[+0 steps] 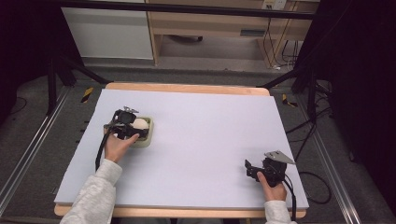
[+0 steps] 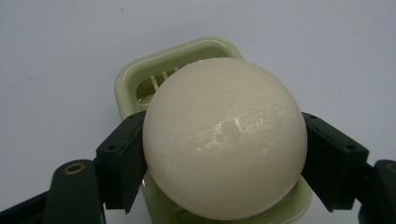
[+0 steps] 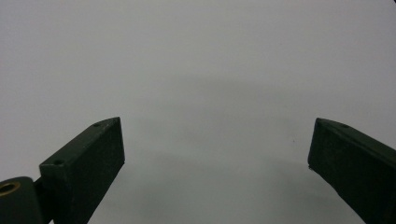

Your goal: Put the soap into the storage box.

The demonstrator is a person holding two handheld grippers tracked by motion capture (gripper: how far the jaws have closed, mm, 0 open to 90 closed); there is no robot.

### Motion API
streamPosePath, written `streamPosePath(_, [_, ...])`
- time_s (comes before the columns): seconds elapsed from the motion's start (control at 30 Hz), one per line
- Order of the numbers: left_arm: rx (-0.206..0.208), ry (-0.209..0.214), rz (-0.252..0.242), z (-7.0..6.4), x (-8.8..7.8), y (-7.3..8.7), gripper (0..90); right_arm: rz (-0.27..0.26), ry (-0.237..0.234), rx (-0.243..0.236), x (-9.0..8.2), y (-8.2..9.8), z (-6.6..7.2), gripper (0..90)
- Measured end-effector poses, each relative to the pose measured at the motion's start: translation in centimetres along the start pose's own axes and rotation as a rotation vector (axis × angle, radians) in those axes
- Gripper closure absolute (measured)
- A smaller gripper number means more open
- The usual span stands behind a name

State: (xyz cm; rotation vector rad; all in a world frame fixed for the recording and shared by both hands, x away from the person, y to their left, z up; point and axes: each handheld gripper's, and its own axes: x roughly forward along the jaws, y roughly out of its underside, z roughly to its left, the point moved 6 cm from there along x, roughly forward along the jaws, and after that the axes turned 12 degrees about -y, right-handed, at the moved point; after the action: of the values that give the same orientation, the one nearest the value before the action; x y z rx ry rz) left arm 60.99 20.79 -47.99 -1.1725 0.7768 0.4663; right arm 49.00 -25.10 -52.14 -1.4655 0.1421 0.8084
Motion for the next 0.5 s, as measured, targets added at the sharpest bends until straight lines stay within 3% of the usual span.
streamPosePath(0.5, [-0.003, 0.001, 0.011, 0.02, 0.53, 0.52, 23.4, 0.0, 0.0, -0.001, 0.0, 0.0, 0.01, 4.2])
